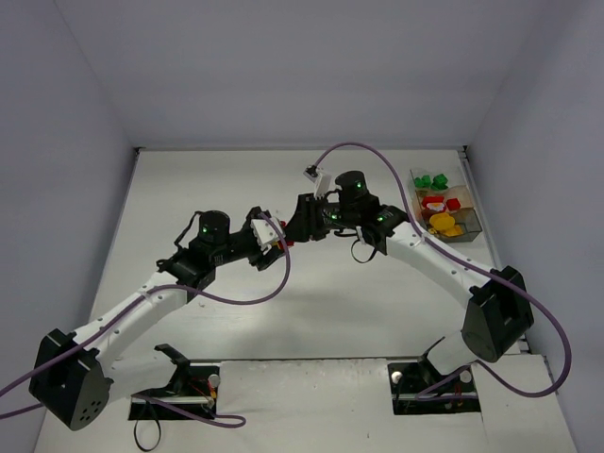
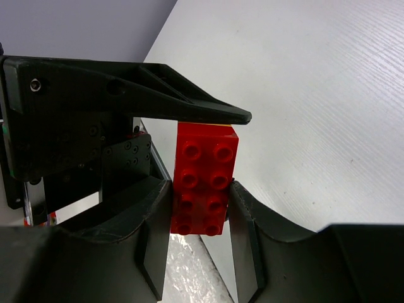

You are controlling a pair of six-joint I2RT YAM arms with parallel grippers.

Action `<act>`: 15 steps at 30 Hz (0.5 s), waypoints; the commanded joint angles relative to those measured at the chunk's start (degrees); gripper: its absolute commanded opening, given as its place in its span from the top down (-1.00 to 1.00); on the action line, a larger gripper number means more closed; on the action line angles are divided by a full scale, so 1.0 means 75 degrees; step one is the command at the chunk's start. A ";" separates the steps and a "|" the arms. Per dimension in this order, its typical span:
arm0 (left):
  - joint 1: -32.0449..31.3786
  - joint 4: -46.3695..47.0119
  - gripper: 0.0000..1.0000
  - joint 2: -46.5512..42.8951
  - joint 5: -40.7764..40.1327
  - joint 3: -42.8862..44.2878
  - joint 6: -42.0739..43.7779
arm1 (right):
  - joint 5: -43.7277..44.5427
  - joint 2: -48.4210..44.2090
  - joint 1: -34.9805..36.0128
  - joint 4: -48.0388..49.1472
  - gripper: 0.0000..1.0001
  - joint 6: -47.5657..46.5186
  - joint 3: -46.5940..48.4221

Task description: Sort the legos into containers by color

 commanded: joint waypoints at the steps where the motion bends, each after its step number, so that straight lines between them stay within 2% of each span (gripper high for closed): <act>1: 0.0020 0.0513 -0.04 0.0005 0.0120 0.0416 0.0008 | -0.0250 -0.0302 -0.0014 0.0421 1.00 -0.0089 0.0168; 4: 0.0032 0.0466 0.01 0.0005 0.0144 0.0369 -0.0028 | -0.0250 -0.0278 -0.0025 0.0421 1.00 -0.0101 0.0238; 7: 0.0020 0.0430 -0.13 0.0040 0.0039 0.0369 -0.0086 | -0.0250 -0.0219 -0.0013 0.0421 1.00 -0.0113 0.0274; 11: 0.0043 0.0349 -0.14 0.0145 -0.0020 0.0463 -0.0040 | -0.0250 -0.0173 -0.0025 0.0421 1.00 -0.0113 0.0297; 15: 0.0079 0.0173 0.27 0.0286 0.0062 0.0568 0.0007 | -0.0145 -0.0184 -0.0072 0.0421 1.00 -0.0148 0.0309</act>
